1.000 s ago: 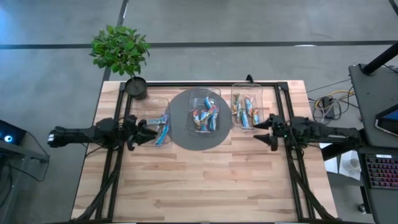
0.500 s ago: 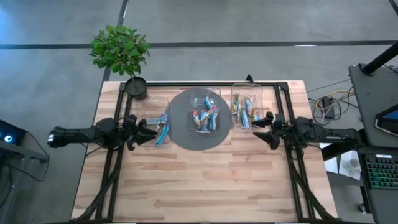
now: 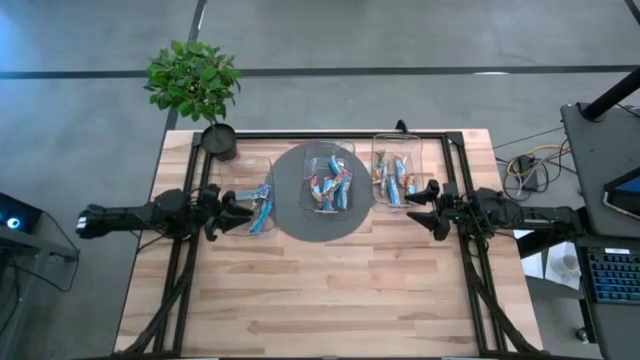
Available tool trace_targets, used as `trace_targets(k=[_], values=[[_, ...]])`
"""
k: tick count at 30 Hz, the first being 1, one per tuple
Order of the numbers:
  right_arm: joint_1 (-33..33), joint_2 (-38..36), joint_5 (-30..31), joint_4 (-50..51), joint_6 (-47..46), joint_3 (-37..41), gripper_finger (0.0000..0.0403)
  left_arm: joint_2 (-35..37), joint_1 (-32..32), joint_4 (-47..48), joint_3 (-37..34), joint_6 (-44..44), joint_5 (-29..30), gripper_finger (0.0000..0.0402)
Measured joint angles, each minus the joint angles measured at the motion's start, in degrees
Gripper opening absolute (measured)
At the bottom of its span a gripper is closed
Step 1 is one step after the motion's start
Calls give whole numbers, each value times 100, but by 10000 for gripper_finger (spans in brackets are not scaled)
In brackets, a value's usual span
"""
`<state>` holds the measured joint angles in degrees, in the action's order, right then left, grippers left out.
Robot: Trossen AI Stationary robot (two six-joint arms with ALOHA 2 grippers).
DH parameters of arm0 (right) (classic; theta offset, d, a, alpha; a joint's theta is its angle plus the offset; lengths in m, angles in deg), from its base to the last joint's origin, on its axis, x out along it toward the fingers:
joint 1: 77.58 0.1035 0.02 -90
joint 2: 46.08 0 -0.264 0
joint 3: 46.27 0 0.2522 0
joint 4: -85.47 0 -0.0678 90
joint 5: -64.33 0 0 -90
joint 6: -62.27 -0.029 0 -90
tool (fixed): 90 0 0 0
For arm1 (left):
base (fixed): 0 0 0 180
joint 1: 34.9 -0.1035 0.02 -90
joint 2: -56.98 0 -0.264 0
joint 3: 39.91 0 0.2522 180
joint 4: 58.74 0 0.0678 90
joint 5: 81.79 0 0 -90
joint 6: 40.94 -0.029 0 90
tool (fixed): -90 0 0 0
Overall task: Pick and place Granola Bars by type
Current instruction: Return to Home Position
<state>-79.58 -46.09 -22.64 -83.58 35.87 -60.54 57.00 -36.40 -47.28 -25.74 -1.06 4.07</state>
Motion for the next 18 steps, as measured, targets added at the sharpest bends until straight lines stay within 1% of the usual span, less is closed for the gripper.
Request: trace_targets(k=[6, 18], values=[[0, 93, 1, 2, 0, 0, 301, 0, -129, -2, -2, 0, 2, 138], [0, 89, 2, 2, -12, -2, 302, 0, -142, 0, -2, 0, 1, 138]])
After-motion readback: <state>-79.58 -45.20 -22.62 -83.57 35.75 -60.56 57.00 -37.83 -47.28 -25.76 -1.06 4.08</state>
